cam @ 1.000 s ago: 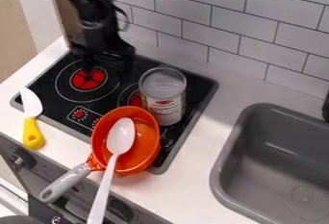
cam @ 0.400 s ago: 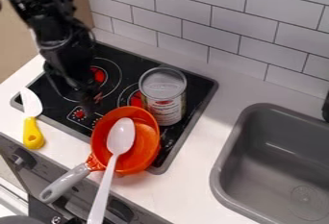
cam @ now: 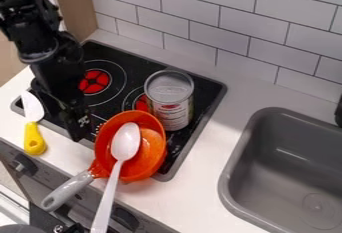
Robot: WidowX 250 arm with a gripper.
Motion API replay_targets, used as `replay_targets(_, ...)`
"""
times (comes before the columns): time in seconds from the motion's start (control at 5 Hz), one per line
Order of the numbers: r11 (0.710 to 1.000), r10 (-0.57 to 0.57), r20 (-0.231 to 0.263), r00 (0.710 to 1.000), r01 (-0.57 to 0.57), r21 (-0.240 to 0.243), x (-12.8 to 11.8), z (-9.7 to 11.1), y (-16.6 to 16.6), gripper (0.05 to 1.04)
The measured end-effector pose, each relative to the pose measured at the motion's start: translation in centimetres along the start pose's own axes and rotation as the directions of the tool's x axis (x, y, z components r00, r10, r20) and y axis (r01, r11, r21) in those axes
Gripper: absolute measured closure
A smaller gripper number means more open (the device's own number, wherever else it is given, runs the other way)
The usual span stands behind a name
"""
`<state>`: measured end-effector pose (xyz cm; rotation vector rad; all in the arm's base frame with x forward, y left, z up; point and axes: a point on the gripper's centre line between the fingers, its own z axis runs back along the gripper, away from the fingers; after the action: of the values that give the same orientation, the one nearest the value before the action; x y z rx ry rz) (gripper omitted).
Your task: Place the orange pot on the left burner
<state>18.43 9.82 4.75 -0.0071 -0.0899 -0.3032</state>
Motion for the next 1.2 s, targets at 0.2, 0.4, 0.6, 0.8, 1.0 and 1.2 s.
replay_targets(0.2,1.0,-0.006,-0.003,1.0,0.006,-0.012,-0.9,-0.7,-1.5,0.084)
replay_targets(0.4,0.998,-0.054,-0.042,0.998,0.053,-0.031,-1.9,-1.4,-3.0,0.084)
replay_targets(0.6,0.998,-0.052,-0.035,0.998,0.051,-0.025,-2.3,-1.7,-3.9,0.084)
replay_targets(0.8,0.998,-0.069,-0.035,0.997,0.068,-0.017,-2.8,-2.1,-4.6,0.084)
replay_targets(1.0,0.998,-0.068,-0.027,0.997,0.069,0.001,-3.1,-2.7,-5.1,0.084)
replay_targets(1.2,0.997,-0.073,-0.014,0.997,0.073,0.026,-3.4,-3.3,-5.3,0.084)
